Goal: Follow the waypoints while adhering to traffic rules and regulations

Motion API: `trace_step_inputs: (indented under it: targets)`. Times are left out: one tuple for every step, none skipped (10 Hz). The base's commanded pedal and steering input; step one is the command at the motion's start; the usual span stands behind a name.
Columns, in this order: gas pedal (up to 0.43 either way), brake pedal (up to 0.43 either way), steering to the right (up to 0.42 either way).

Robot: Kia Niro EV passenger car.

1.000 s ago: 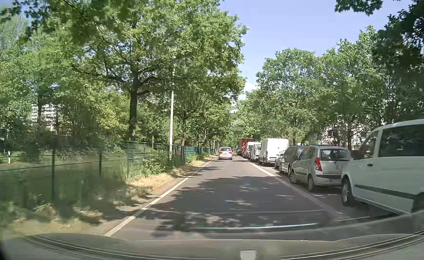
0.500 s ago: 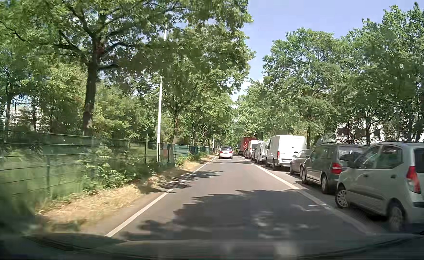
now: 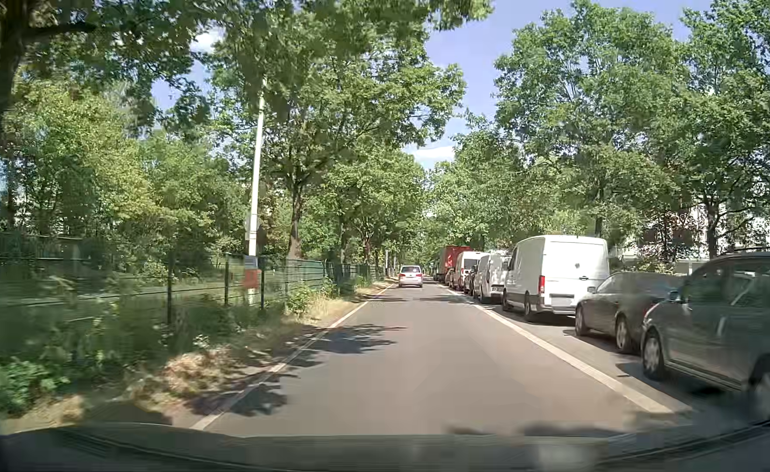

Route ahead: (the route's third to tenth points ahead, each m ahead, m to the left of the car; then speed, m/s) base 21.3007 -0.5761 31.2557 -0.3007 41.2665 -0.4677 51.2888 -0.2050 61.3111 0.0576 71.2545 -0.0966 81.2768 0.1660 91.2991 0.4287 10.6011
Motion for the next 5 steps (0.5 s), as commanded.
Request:
trace_step_inputs:
  targets:
    - [0.028,0.03,0.001]
    - [0.028,0.03,0.001]
    - [0.028,0.03,0.003]
    - [0.028,0.03,0.005]
    - [0.028,0.03,0.005]
